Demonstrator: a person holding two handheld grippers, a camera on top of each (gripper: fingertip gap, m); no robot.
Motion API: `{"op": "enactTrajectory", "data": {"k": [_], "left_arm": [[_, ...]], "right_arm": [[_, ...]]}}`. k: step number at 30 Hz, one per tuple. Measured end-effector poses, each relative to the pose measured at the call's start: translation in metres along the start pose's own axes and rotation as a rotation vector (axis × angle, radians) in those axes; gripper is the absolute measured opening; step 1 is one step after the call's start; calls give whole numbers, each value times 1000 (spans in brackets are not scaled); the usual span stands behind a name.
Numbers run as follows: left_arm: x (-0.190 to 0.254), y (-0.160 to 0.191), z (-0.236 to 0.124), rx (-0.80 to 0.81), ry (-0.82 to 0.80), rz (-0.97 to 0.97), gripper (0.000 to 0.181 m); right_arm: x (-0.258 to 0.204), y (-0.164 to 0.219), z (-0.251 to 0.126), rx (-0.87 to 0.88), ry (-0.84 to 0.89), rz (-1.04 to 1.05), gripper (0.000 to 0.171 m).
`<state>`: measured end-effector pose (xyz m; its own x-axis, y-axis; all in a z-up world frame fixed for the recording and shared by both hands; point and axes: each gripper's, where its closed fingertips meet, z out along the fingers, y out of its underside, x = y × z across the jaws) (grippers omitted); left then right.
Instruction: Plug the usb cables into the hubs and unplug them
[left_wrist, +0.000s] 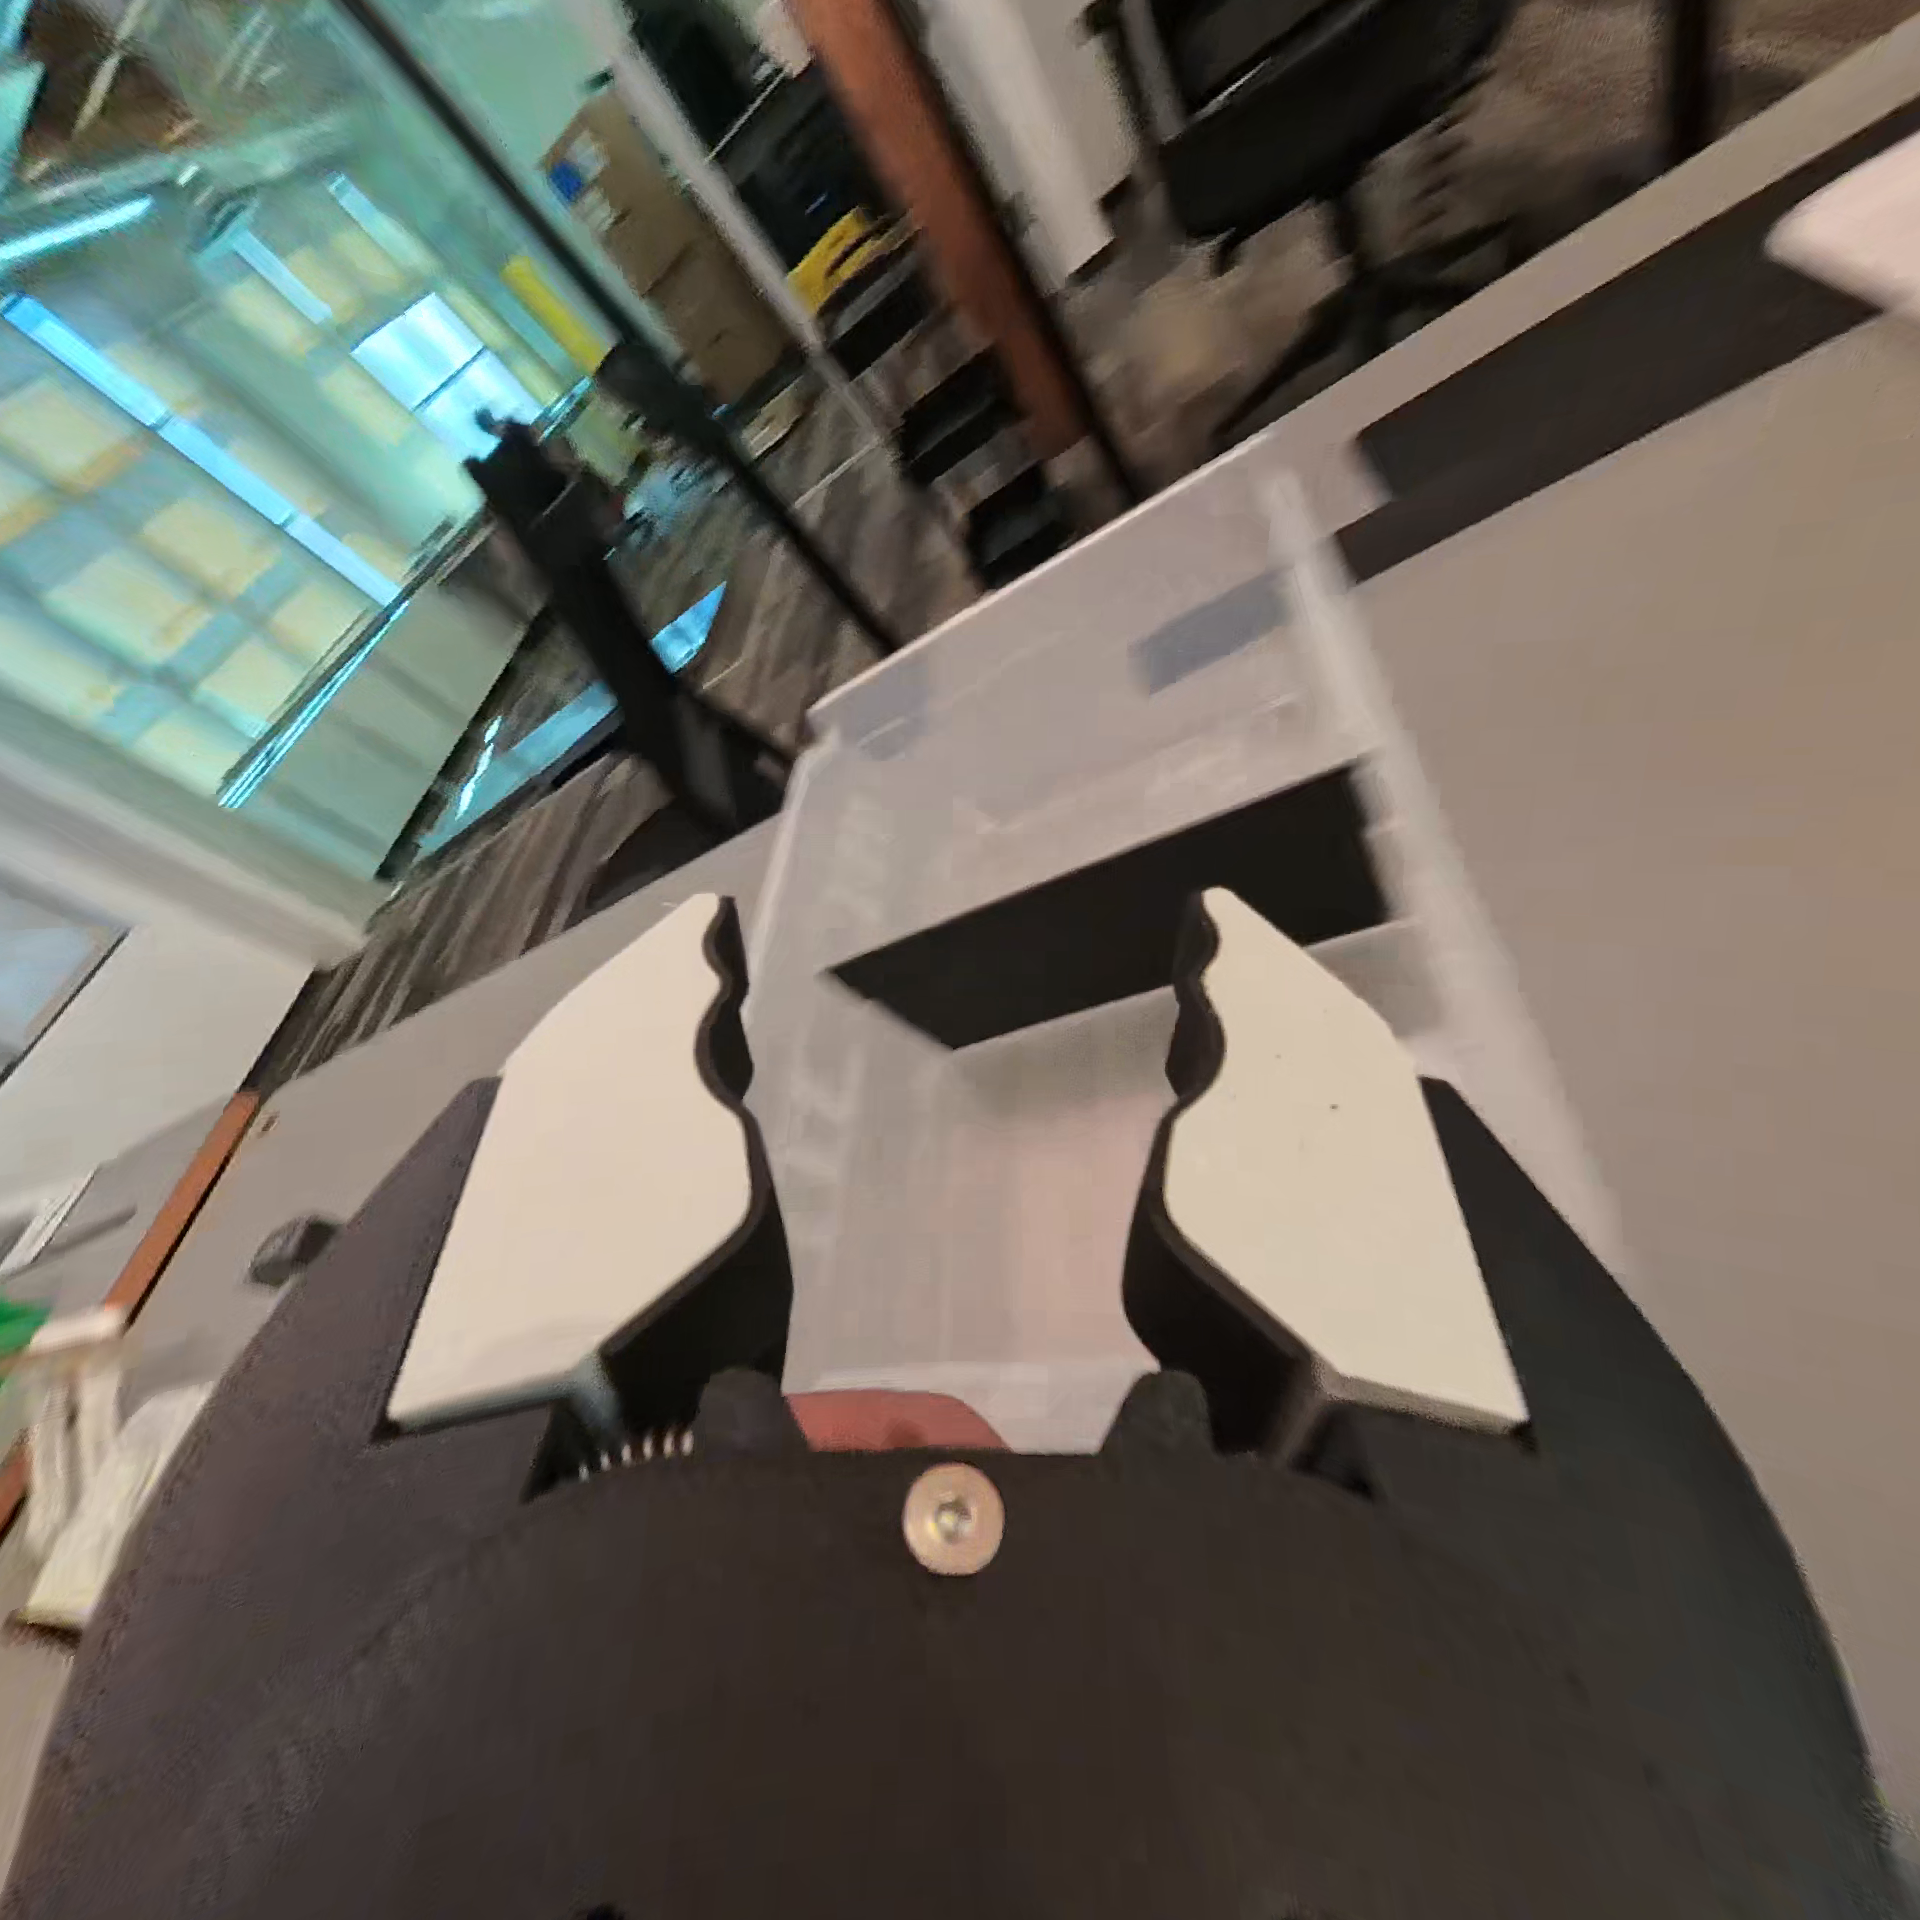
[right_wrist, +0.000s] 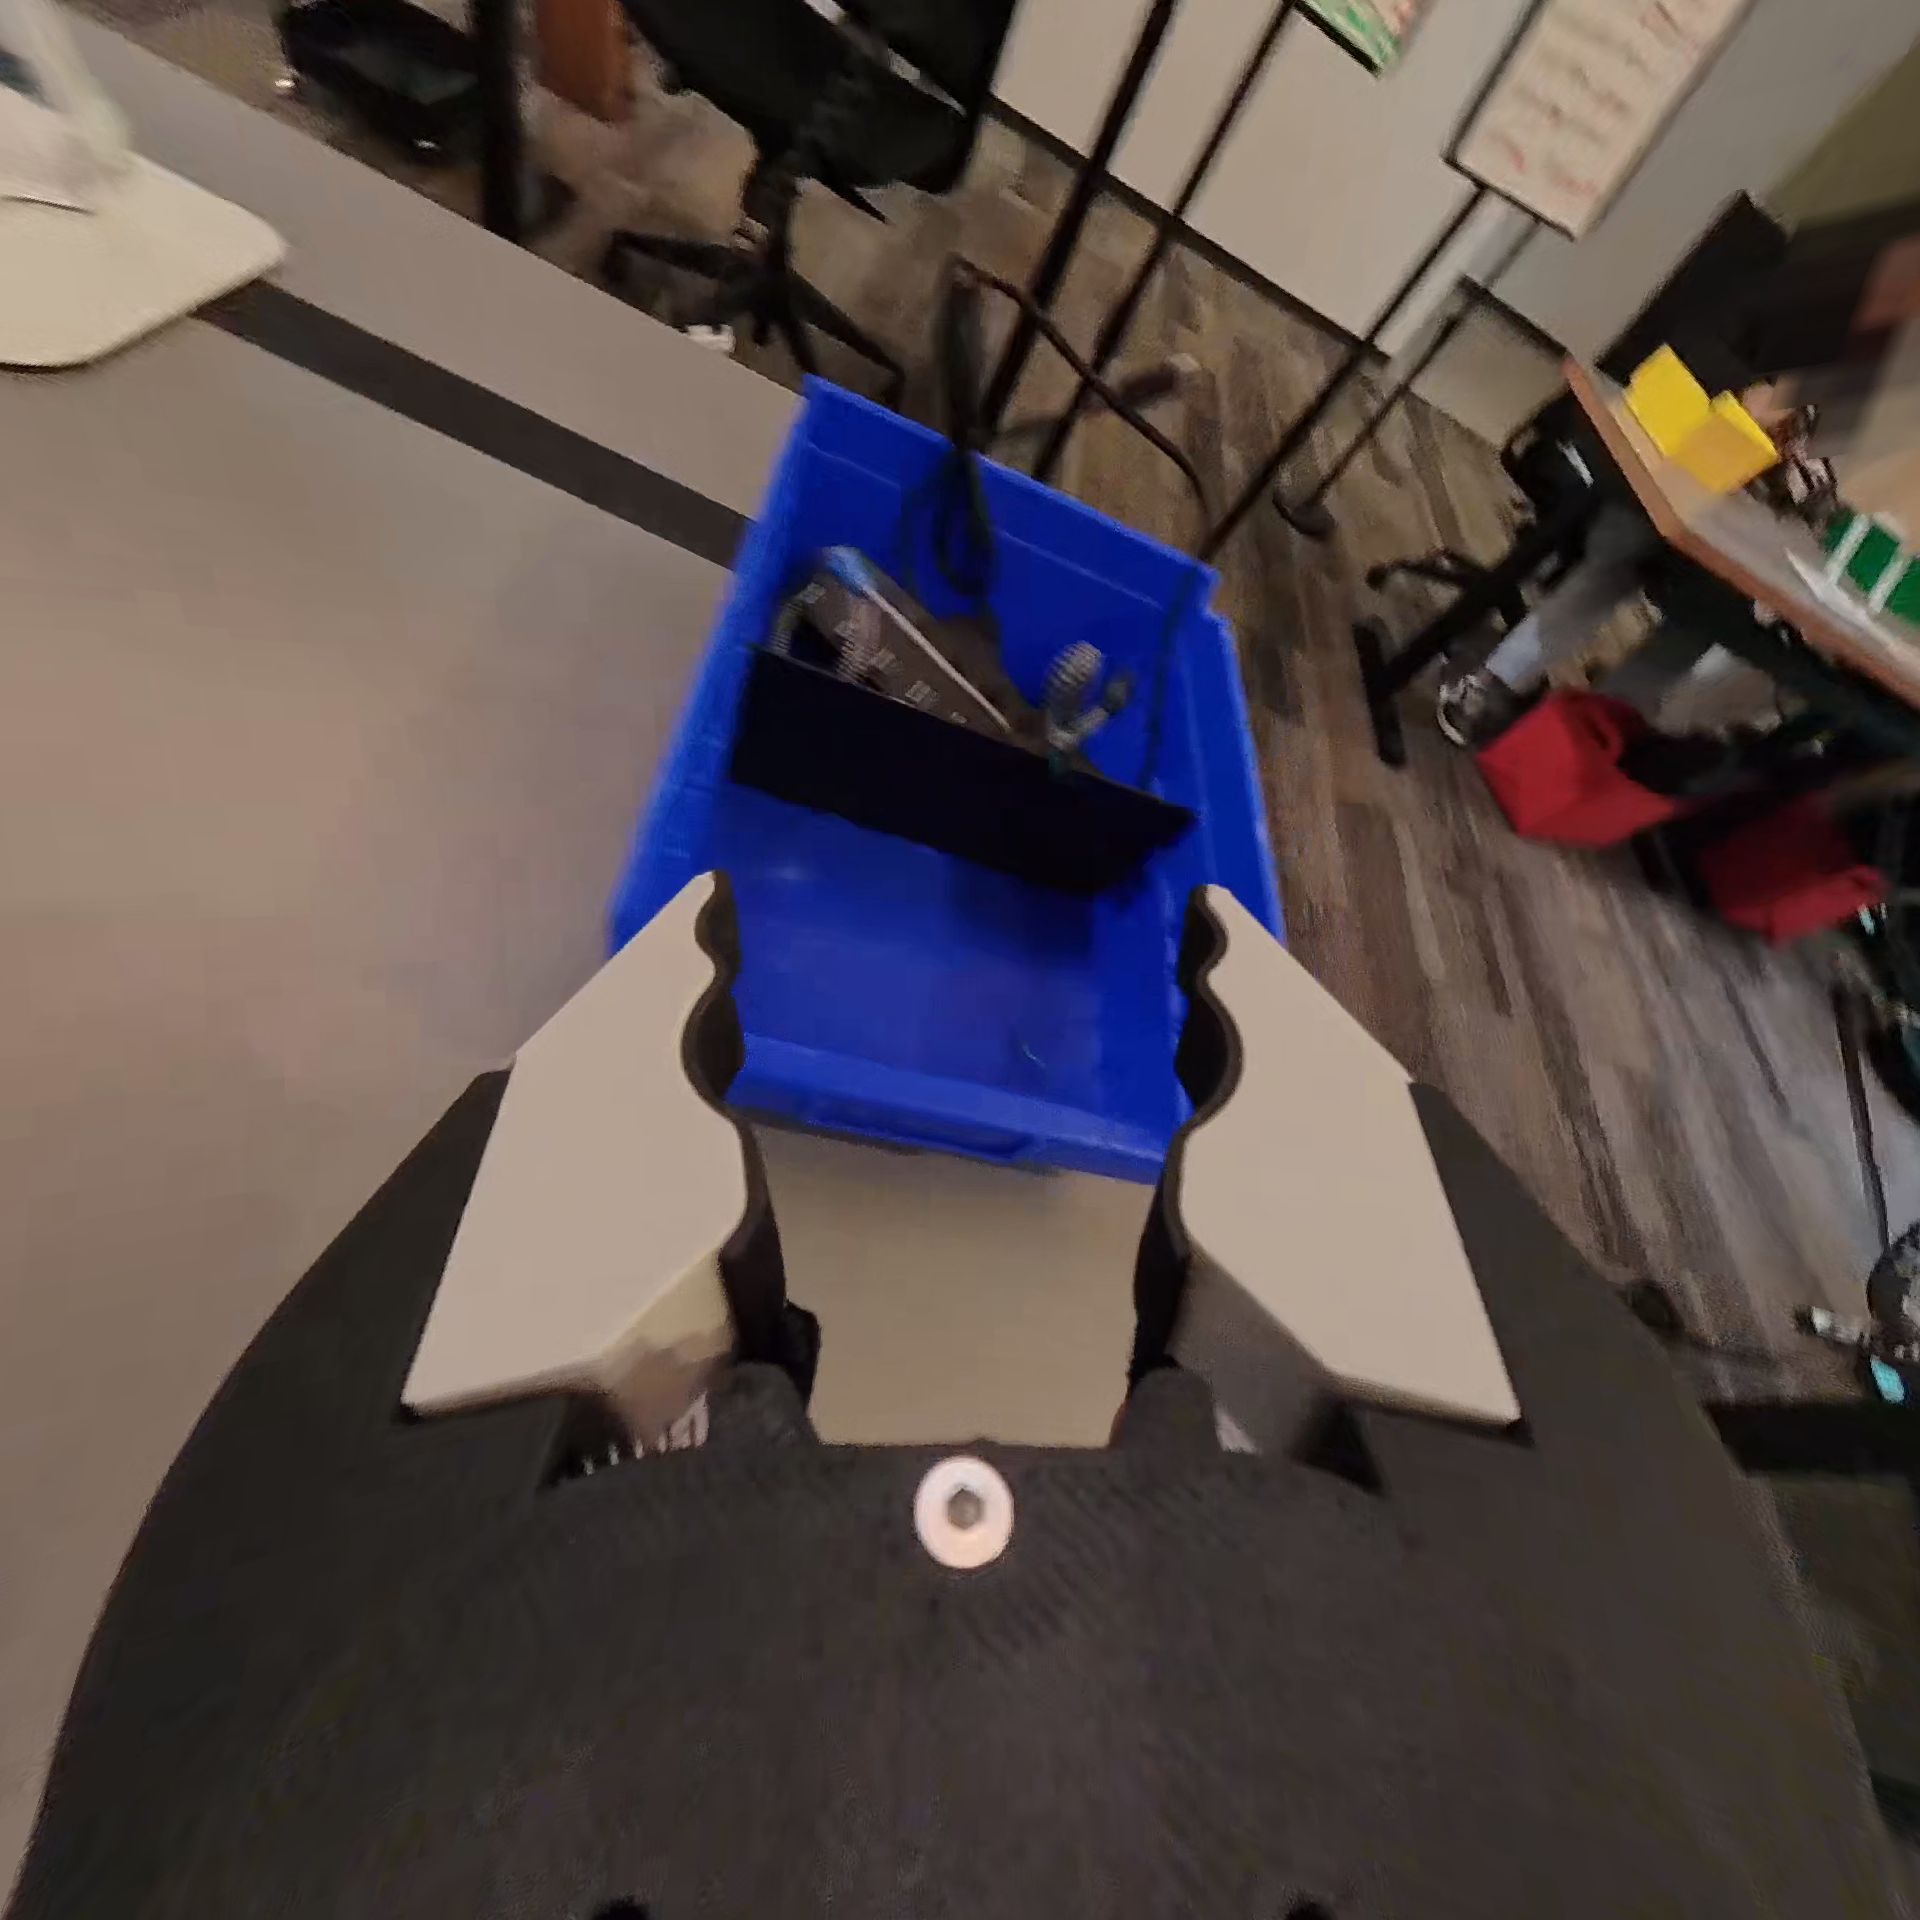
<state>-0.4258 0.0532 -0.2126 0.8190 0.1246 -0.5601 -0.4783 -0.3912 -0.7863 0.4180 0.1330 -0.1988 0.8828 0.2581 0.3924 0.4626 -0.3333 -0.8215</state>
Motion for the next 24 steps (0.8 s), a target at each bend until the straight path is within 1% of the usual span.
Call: {"op": "enactTrajectory", "data": {"k": [3,4,7,8,11,13,15,17,19,21,23,24], "left_arm": [[-54,53,10,-99,-55,-101,91],[-66,68,14,-124,-62,-131,96],[-87,102,29,-163,-30,-264,93],[-93,109,34,-159,-29,-312,93],[-103,122,49,-156,-3,-441,97],[-104,132,59,-182,18,-466,103],[-101,139,68,-184,44,-491,104],[-94,148,76,-214,76,-488,98],[-89,145,81,-183,114,-515,84],[-83,142,85,-174,152,-533,65],[-79,143,89,-178,155,-507,57],[-73,141,91,-176,187,-489,44]], "right_arm": [[53,31,7,-31,100,84,92],[65,38,10,-26,110,117,90],[97,67,23,-68,158,177,93],[106,78,28,-89,172,198,97],[121,99,43,-109,168,267,96],[127,109,52,-122,166,284,96],[125,114,65,-140,133,293,96],[121,116,77,-142,96,287,92],[122,121,88,-173,94,282,91],[124,124,96,-182,102,286,88],[129,127,101,-180,111,303,81],[129,126,103,-166,98,316,78]]}}
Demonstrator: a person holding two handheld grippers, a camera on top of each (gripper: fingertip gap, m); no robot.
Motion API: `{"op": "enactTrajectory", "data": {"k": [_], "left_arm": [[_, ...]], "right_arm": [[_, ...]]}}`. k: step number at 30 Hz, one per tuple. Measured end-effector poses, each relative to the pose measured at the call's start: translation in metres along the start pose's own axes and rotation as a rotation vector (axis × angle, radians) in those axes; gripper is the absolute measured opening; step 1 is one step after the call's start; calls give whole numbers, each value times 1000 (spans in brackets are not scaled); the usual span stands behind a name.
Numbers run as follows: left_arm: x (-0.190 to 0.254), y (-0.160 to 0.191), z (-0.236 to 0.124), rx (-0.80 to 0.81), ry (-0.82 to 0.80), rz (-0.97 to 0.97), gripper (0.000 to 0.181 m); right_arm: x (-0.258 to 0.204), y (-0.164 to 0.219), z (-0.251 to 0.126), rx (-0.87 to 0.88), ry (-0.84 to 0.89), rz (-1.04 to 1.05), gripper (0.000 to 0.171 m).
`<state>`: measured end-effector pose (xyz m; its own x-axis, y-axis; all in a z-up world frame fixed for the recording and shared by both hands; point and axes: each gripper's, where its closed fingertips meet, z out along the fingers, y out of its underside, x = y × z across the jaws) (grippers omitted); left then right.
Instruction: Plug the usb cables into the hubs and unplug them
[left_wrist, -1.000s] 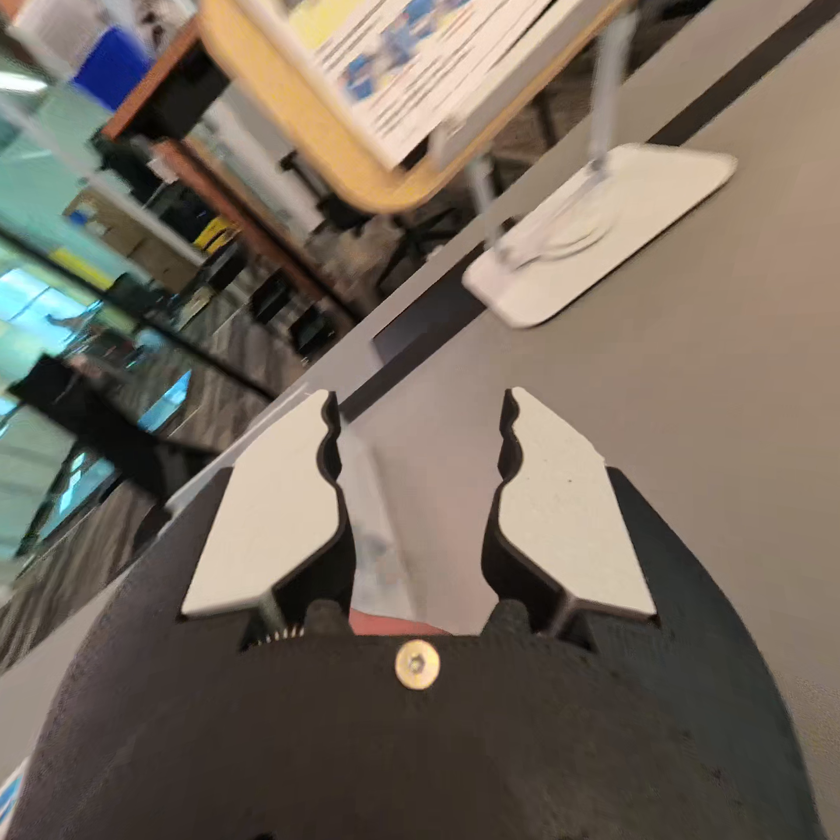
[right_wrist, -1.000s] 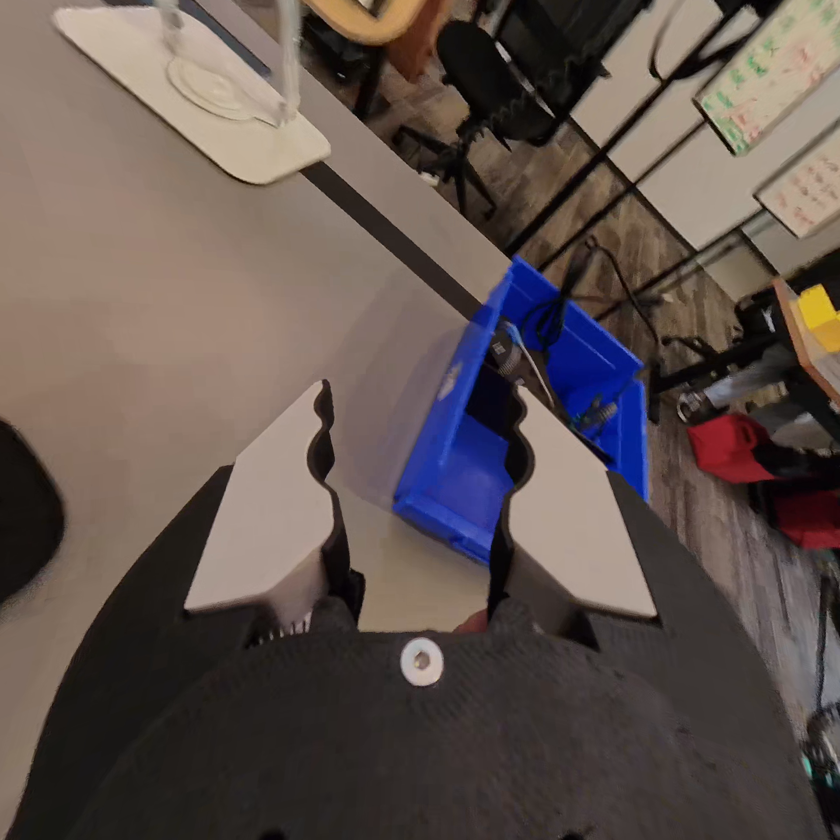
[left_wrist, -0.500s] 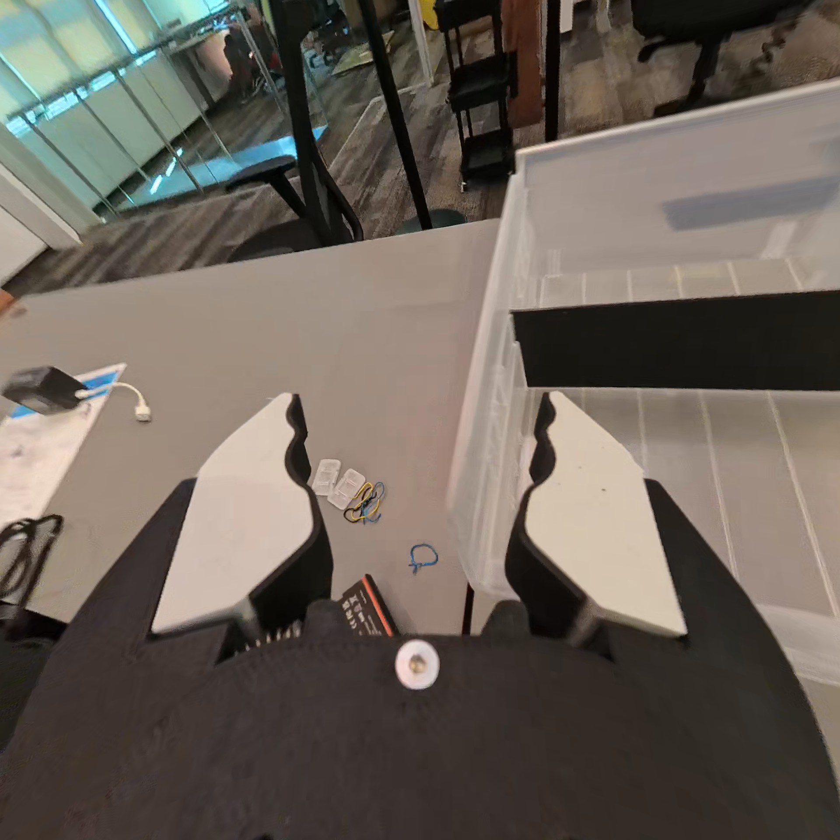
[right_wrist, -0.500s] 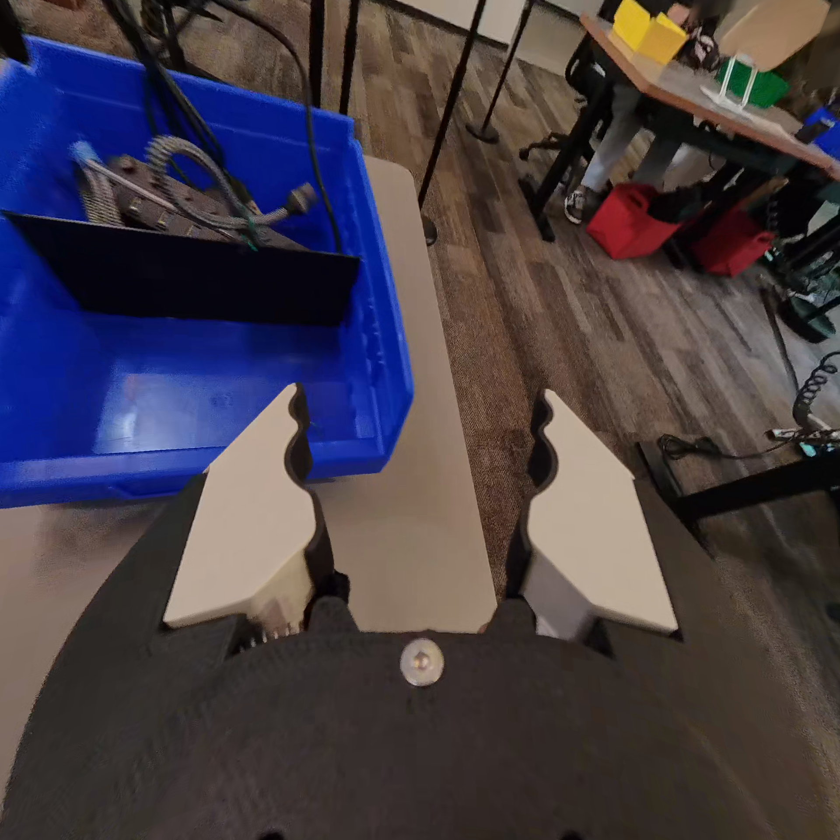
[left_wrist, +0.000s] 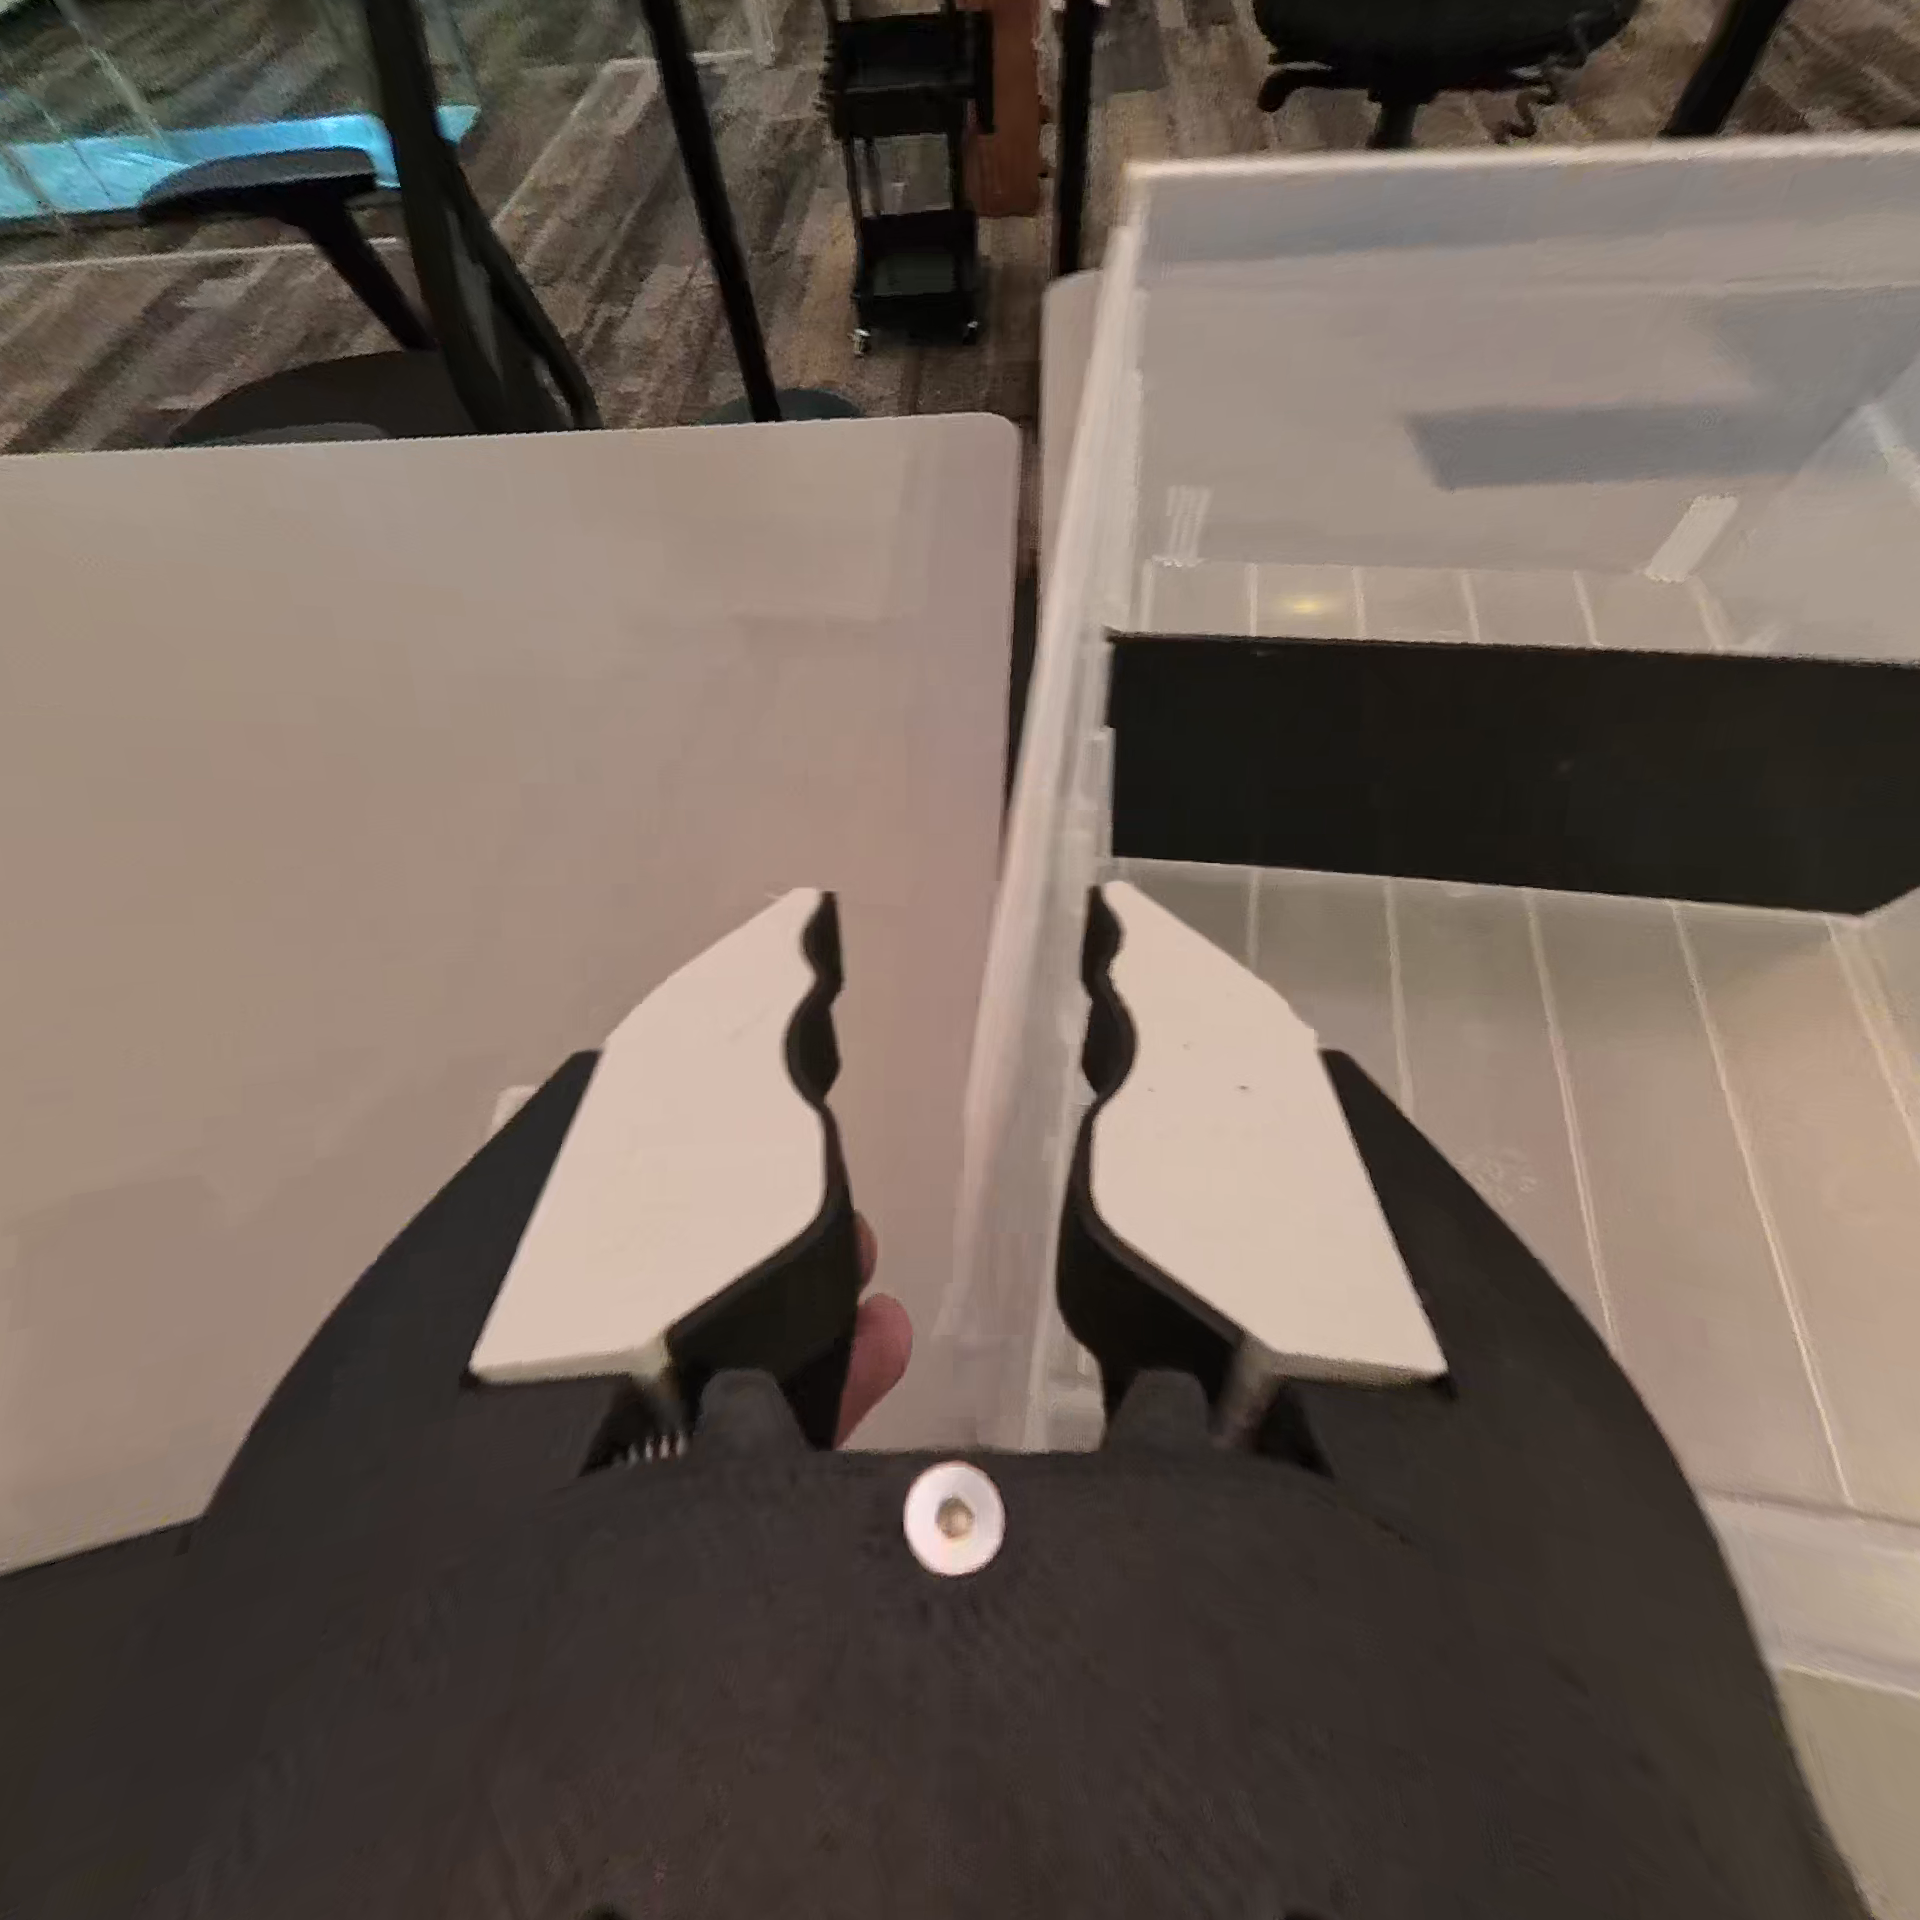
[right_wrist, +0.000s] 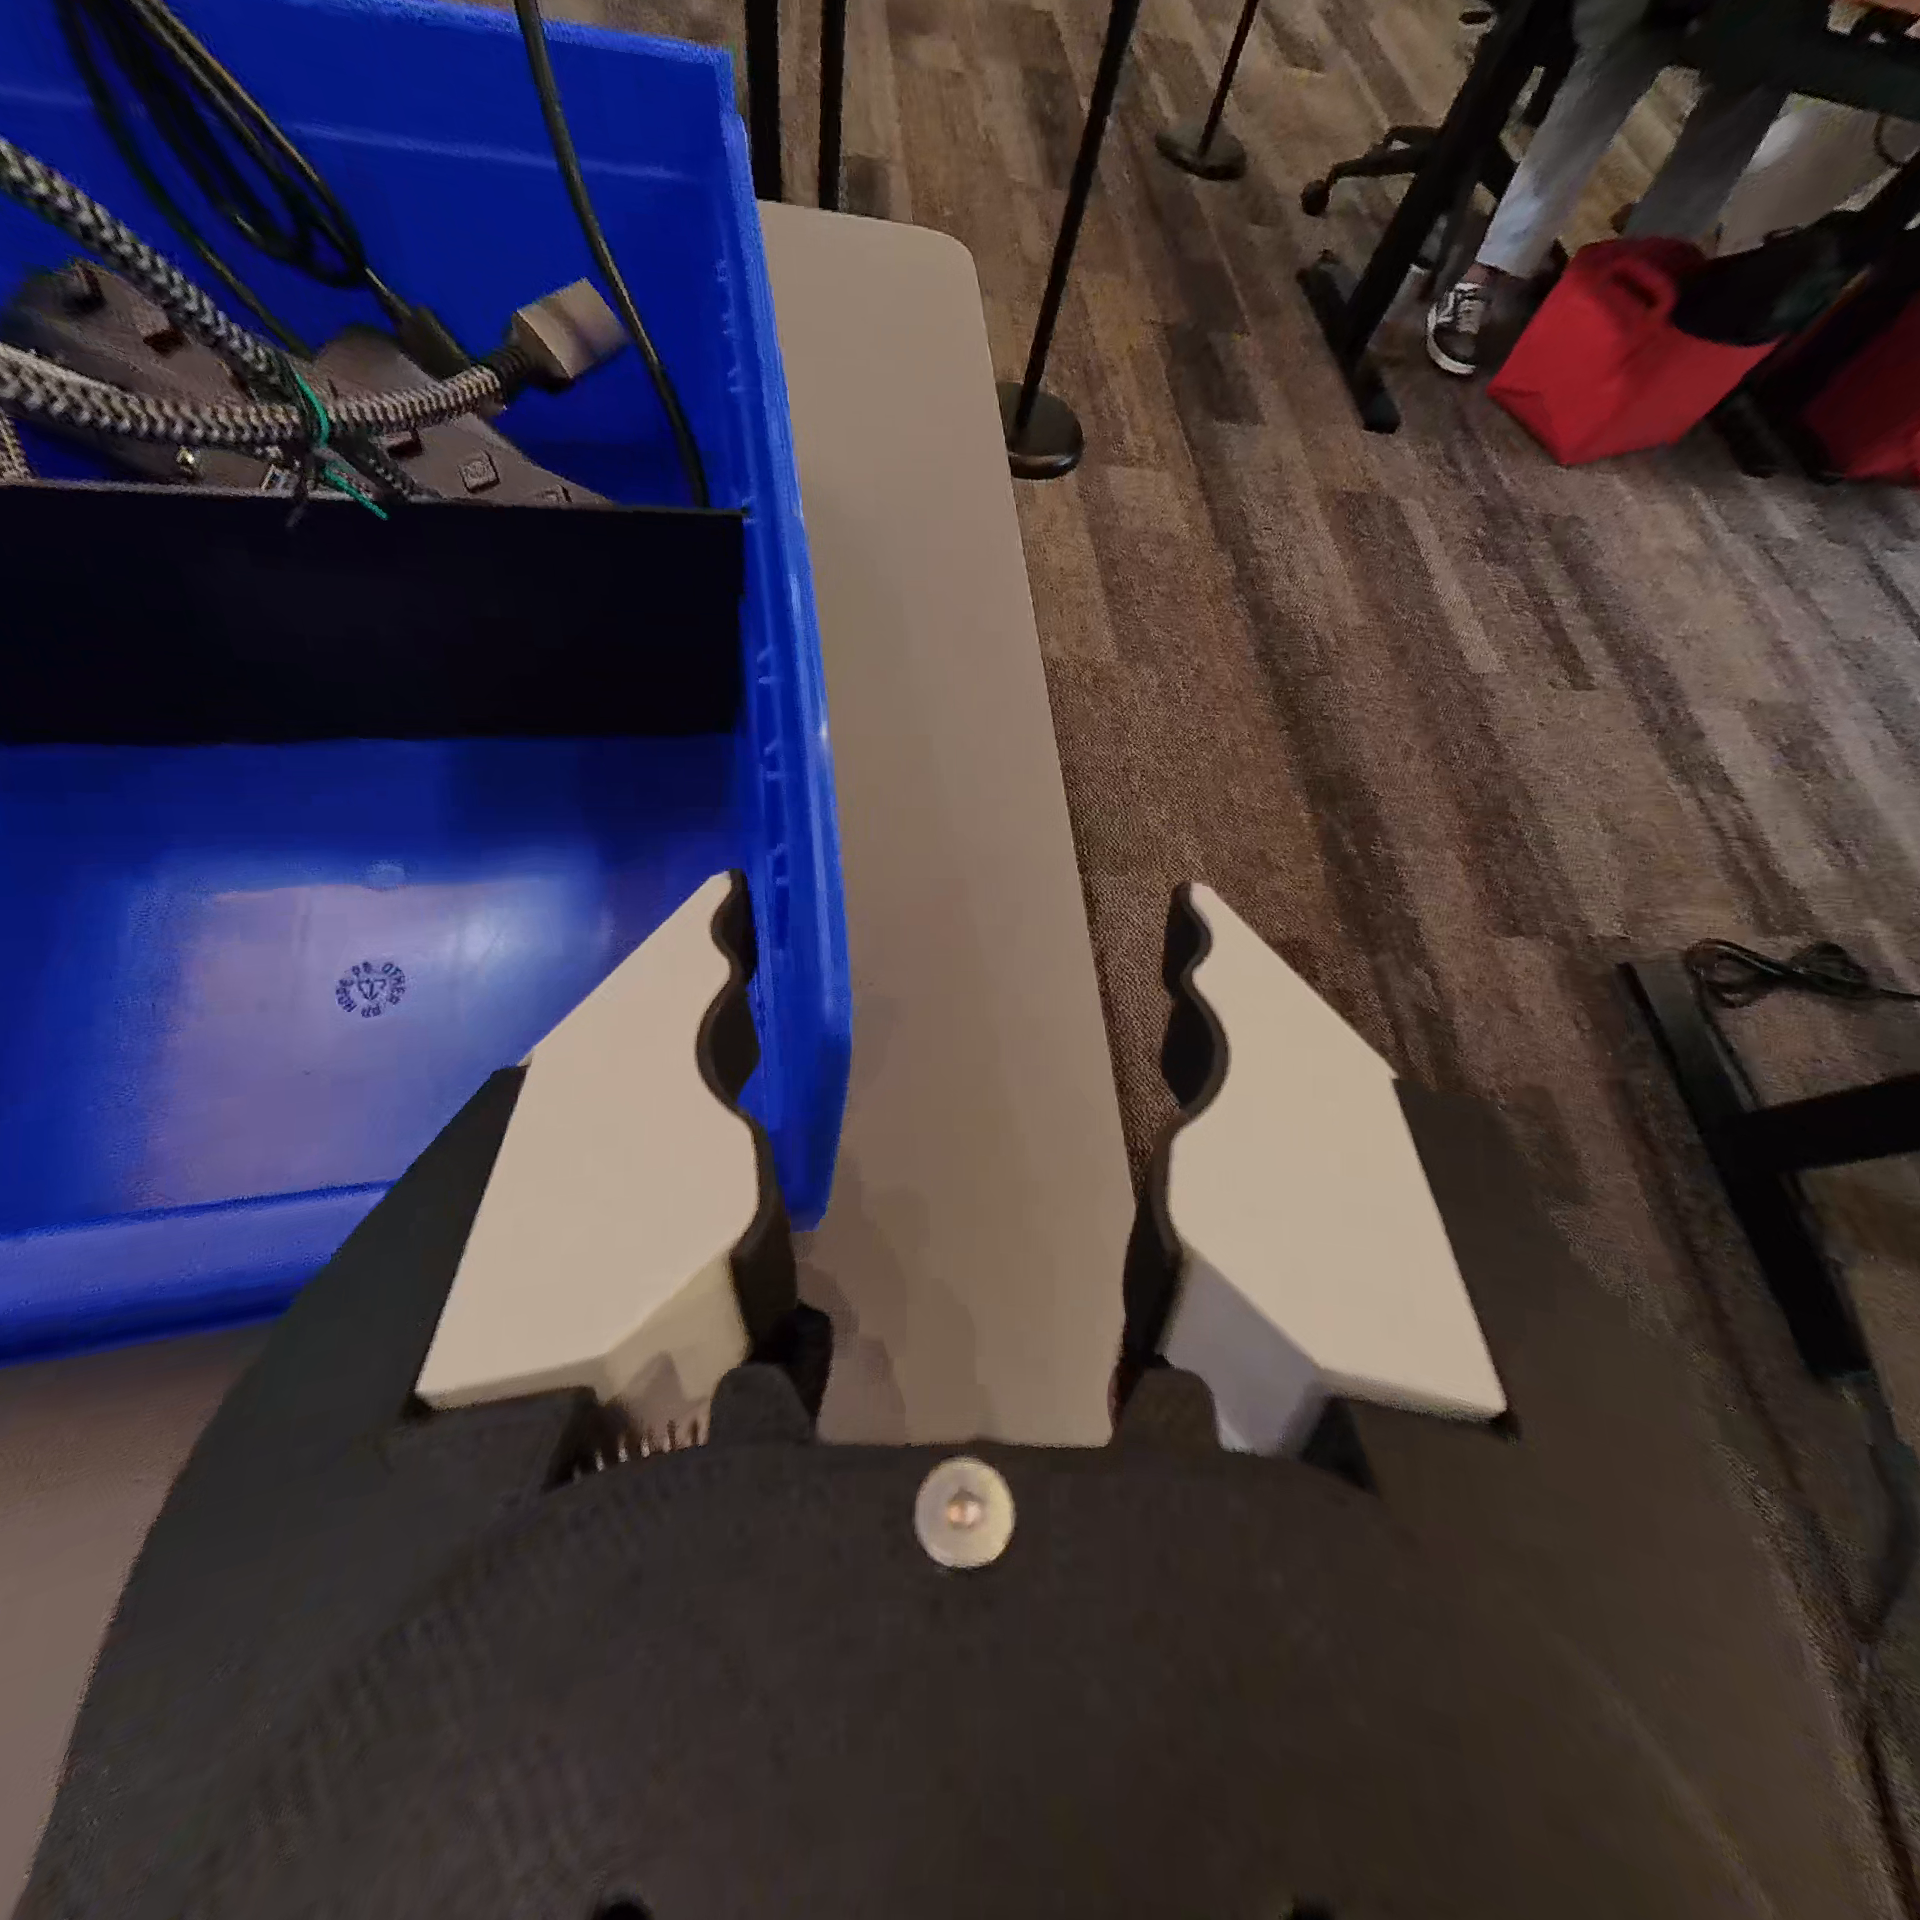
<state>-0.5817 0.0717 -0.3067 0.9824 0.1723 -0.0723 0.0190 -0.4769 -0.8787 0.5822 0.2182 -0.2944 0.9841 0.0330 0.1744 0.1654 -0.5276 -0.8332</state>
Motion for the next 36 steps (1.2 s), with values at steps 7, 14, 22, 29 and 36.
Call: {"op": "enactTrajectory", "data": {"k": [7,14,22,29,36], "left_arm": [[15,5,12,-39,92,-53,20],[28,3,11,-34,179,-97,6],[34,3,9,-7,155,-76,5],[45,4,1,35,157,-79,5],[58,-10,-14,122,177,-99,5]], "right_arm": [[-16,3,15,-9,-97,-37,34],[-36,0,14,0,-170,-38,5],[-70,4,-9,5,-176,-3,3],[-102,14,-34,-12,-150,34,2],[-146,20,-57,2,-181,35,2]]}}
